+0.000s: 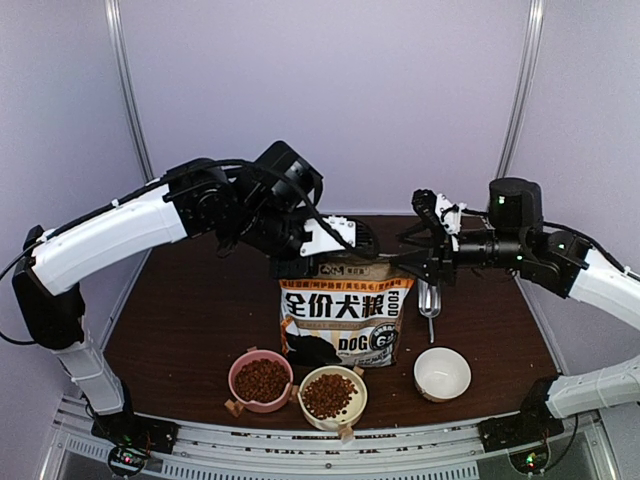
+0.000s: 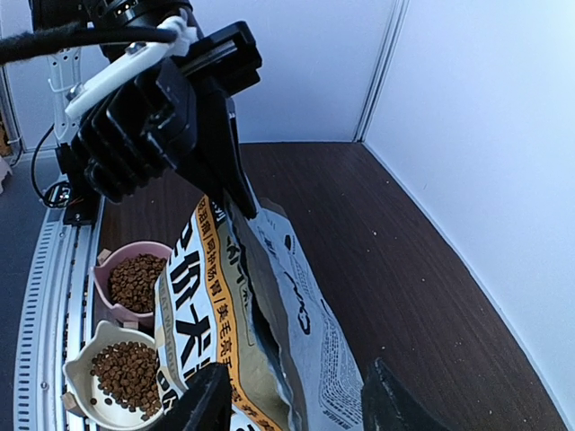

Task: Serve the pet food

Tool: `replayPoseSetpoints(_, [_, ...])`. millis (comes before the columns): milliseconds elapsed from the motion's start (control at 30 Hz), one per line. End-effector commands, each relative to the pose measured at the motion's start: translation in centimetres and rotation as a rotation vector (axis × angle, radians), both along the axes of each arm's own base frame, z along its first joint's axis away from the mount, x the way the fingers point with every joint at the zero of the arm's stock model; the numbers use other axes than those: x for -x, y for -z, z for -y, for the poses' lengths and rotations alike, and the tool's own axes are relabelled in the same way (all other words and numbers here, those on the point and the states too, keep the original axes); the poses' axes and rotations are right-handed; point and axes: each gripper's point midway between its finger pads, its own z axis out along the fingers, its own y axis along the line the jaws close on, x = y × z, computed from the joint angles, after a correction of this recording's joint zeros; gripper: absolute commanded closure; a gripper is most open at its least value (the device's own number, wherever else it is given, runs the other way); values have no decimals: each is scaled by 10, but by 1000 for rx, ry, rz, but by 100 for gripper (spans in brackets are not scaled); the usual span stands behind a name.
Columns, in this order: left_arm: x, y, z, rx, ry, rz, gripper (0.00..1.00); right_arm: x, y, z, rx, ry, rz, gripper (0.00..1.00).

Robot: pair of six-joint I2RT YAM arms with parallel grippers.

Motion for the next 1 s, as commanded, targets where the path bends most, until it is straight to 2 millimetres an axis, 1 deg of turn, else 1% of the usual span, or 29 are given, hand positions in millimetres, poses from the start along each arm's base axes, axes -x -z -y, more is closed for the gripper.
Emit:
replayPoseSetpoints(0, [9, -52, 12, 192, 43, 19, 100, 3, 6, -11, 97, -32, 11, 49])
replayPoseSetpoints(167, [10, -49, 12, 189, 49, 14, 100, -4, 11, -22, 169, -44, 19, 49])
replayPoseSetpoints(233, [10, -49, 12, 188, 49, 14, 100, -8, 15, -26, 195, -43, 22, 51])
replayPoseSetpoints(267, [10, -49, 12, 193, 52, 14, 100, -8, 17, -28, 207, -44, 25, 54])
replayPoseSetpoints(400, [11, -52, 13, 212, 58, 16, 100, -14, 29, -32, 263, -35, 46, 67])
replayPoseSetpoints(467, [12, -53, 14, 218, 65, 13, 100, -19, 33, -31, 288, -7, 60, 77])
replayPoseSetpoints(567, [13, -54, 15, 227, 69, 11, 100, -23, 32, -30, 281, 17, 83, 94])
replayPoseSetpoints(633, [13, -55, 14, 233, 66, 17, 100, -25, 30, -29, 265, 35, 102, 100])
replayPoseSetpoints(733, [9, -54, 10, 230, 43, 34, 100, -31, 25, -23, 236, 93, 122, 100])
replayPoseSetpoints(800, [4, -50, 4, 210, 16, 54, 93, -34, 20, -19, 220, 126, 141, 100])
replayPoseSetpoints(900, [-2, -39, -5, 173, -20, 73, 85, -33, 15, -14, 194, 148, 160, 100])
replayPoseSetpoints(967, [-5, -32, -11, 150, -39, 81, 84, -32, 14, -13, 188, 150, 162, 100])
